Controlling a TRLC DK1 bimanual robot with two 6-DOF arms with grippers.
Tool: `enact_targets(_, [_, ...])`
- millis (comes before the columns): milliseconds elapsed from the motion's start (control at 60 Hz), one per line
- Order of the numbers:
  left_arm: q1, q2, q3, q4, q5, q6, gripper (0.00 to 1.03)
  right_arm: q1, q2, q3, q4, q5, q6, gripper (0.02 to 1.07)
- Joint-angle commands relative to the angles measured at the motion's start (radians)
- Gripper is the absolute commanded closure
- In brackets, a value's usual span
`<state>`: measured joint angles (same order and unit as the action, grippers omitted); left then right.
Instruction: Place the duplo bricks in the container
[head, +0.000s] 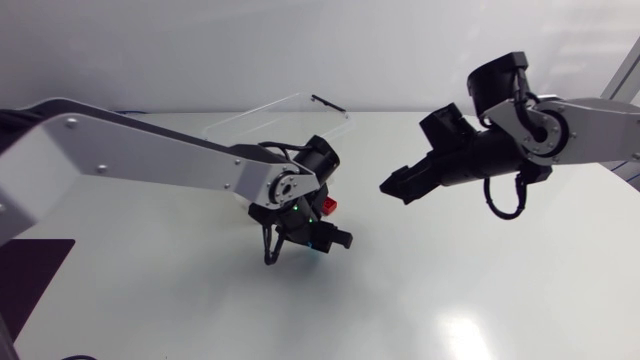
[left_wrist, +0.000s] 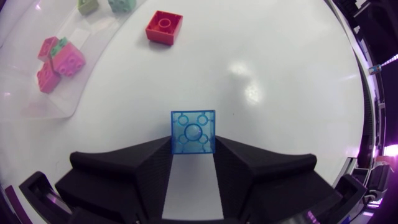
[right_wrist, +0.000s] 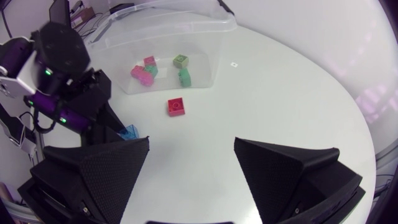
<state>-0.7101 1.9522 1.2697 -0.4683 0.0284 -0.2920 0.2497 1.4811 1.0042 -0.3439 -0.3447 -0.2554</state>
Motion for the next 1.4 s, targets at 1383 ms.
enact_targets(1383, [0.373,-0.217,-0.021,0.456,-0.053,0.246,0.61,0.226,0.713,0.547,-0.102,0.193,-0.076,0.21])
